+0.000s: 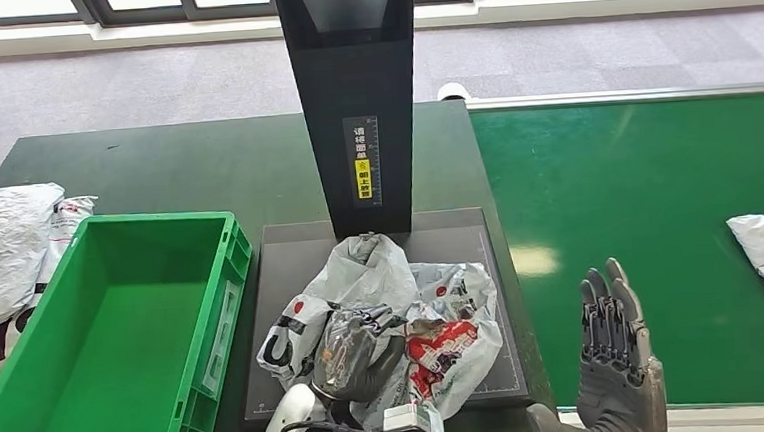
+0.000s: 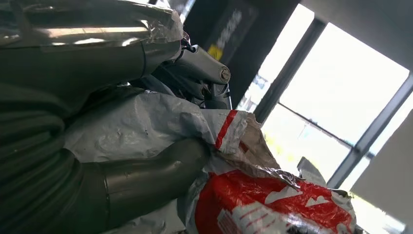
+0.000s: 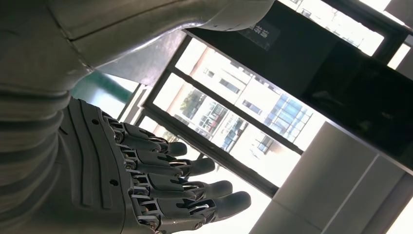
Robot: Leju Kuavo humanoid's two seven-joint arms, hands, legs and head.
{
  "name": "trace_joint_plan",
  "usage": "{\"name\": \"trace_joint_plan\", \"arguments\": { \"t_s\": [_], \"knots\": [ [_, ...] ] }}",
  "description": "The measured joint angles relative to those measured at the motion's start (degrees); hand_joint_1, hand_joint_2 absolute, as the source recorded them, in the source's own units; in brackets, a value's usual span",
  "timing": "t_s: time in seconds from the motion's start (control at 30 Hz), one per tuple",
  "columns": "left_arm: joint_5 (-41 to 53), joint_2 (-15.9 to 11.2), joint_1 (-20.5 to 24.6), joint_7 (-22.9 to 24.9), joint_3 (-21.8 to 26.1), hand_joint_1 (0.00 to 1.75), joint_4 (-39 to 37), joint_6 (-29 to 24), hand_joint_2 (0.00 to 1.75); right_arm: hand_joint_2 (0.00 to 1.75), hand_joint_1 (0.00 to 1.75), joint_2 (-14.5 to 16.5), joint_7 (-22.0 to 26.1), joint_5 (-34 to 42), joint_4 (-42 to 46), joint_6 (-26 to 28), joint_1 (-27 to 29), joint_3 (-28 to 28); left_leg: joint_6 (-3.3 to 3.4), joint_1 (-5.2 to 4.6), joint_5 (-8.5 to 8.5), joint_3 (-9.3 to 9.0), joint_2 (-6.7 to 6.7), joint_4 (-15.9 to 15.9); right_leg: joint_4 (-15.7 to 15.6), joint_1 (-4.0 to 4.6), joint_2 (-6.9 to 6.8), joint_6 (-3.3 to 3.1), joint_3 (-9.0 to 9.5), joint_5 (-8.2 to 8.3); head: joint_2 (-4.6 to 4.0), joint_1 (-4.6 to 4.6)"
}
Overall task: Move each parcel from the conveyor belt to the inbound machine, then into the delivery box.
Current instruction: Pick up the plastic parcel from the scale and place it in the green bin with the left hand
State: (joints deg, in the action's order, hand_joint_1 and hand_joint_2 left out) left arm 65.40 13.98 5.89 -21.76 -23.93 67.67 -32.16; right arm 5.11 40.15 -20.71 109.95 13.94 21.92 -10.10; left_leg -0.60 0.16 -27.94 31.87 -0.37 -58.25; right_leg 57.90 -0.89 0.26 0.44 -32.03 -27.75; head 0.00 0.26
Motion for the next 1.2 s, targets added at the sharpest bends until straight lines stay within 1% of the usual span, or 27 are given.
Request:
{"name": "trace_joint_plan", "arguments": {
  "t_s": [0.13, 0.23, 0.4, 0.6, 0.7, 0.83, 0.9, 1.0, 1.2],
  "knots": [
    [-1.5, -0.6, -1.8, -1.8, 0.2, 1.75, 8.2, -4.8, 1.75, 1.75, 0.00, 0.0, 0.0, -0.2, 0.3, -0.4, 0.1, 0.0, 0.00, 0.00, 0.00, 0.02, -0.02, 0.0, 0.0, 0.01, -0.01, 0.00, 0.00, 0.00, 0.00, 0.00],
    [-2.7, -1.0, -3.2, -3.9, 0.8, 1.75, 14.7, -7.2, 1.75, 1.75, 0.00, -0.1, 0.0, 0.0, 0.4, 0.0, 0.7, 0.0, 0.00, 0.00, 0.00, 0.04, -0.03, 0.0, 0.0, 0.00, -0.01, 0.00, 0.00, -0.01, 0.00, 0.00],
    [-3.4, -1.0, -5.8, -9.6, 3.5, 1.75, 22.9, -7.8, 1.75, 1.75, 0.00, -1.0, 0.0, 0.9, 0.6, 1.9, 1.2, -0.6, 0.00, 0.00, -0.01, 0.06, -0.03, 0.0, 0.0, 0.00, -0.01, -0.01, -0.03, -0.02, 0.00, 0.00],
    [-6.0, 0.2, -7.4, -13.3, 7.4, 1.75, 29.0, -7.8, 1.75, 1.75, 0.00, -1.3, 0.0, 0.8, 0.6, 1.8, 1.1, -0.9, 0.00, 0.00, 0.00, 0.12, -0.02, 0.0, 0.0, 0.00, -0.02, -0.01, -0.01, -0.02, 0.00, 0.00],
    [-8.2, 0.5, -7.1, -12.4, 11.5, 1.75, 30.7, -7.8, 1.75, 1.75, 0.00, -1.3, 0.0, 0.7, 0.6, 1.5, 1.1, -0.9, -0.02, 0.01, 0.01, 0.08, -0.02, 0.0, 0.0, 0.01, -0.02, -0.02, -0.02, -0.02, 0.00, 0.00],
    [-10.5, -0.1, -3.8, -6.4, 17.9, 1.75, 30.0, -7.8, 1.75, 1.75, 0.00, -1.3, 0.0, 0.5, 0.6, 1.6, 0.9, -1.0, -0.09, 0.03, 0.09, 0.02, -0.03, 0.0, 0.0, 0.07, -0.03, -0.05, -0.02, 0.01, 0.00, -0.01],
    [-11.1, -0.8, -1.8, -4.4, 20.4, 1.75, 28.8, -7.8, 1.75, 1.75, 0.00, -1.3, 0.0, 0.3, 0.6, 1.7, 0.9, -1.0, -0.12, 0.06, 0.12, 0.02, -0.03, 0.0, 0.0, 0.09, -0.03, -0.08, -0.02, 0.04, 0.00, -0.01],
    [-11.3, -1.6, -0.1, -3.7, 22.3, 1.75, 27.5, -7.8, 1.75, 1.75, 0.00, -1.3, 0.0, 0.2, 0.6, 1.6, 0.9, -1.0, -0.13, 0.08, 0.13, 0.02, -0.03, 0.0, 0.0, 0.08, -0.02, -0.08, -0.03, 0.04, 0.00, -0.01],
    [-11.3, -2.4, 1.0, -3.6, 23.7, 1.75, 26.3, -7.8, 1.75, 1.75, 0.00, -1.3, 0.0, 0.2, 0.6, 1.6, 0.9, -1.0, -0.10, 0.06, 0.10, 0.08, -0.04, 0.0, 0.0, 0.06, -0.02, -0.08, -0.07, 0.04, 0.00, 0.00]
  ]
}}
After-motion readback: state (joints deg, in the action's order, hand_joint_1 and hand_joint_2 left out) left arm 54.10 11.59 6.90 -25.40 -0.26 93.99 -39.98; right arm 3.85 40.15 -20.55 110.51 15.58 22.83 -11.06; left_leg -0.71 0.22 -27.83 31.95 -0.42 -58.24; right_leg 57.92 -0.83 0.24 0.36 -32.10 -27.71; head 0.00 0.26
